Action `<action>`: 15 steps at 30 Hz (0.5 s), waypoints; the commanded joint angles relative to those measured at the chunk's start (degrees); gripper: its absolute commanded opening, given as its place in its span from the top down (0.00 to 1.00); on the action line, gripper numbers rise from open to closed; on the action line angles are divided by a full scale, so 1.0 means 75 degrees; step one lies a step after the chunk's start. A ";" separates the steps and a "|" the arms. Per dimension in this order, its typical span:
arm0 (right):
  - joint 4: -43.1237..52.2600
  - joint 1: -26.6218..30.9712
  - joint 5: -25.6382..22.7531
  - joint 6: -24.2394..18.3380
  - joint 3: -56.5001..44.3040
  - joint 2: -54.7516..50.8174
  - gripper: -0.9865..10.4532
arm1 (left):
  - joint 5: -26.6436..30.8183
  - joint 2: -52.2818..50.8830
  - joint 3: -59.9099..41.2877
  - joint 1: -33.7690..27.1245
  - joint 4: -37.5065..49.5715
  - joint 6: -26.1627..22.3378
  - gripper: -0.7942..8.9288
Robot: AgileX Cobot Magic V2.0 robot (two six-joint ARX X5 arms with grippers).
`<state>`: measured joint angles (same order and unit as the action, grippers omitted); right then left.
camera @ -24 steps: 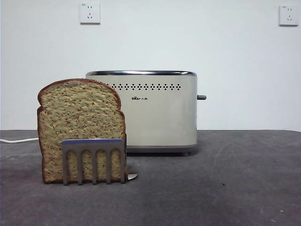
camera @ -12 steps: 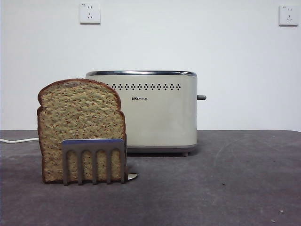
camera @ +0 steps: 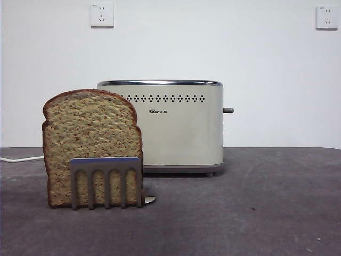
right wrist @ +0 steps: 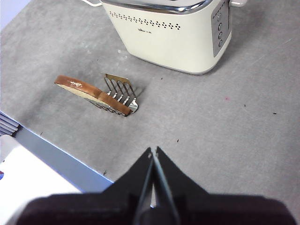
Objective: Pick up a slice of bread from the rack,put the bread on the toaster,press the button
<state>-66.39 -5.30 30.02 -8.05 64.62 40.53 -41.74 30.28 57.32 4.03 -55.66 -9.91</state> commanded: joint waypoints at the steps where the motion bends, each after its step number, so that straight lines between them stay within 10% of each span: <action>1: 0.0026 -0.0020 0.0006 -0.0076 0.0009 -0.0003 0.92 | -0.0052 -0.0006 0.0009 0.0023 0.0079 -0.0143 0.90; 6: 0.0029 -0.0020 0.0006 -0.0076 0.0009 -0.0003 0.92 | -0.0035 -0.0006 0.0009 0.0076 0.0221 -0.0140 0.28; 15: 0.0035 -0.0020 0.0006 -0.0076 0.0009 0.0050 0.92 | -0.0026 0.0481 0.0064 0.0629 0.0638 -0.0309 0.25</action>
<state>-66.39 -5.30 30.02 -8.21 64.62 40.82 -41.71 33.26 57.39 8.08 -51.33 -10.72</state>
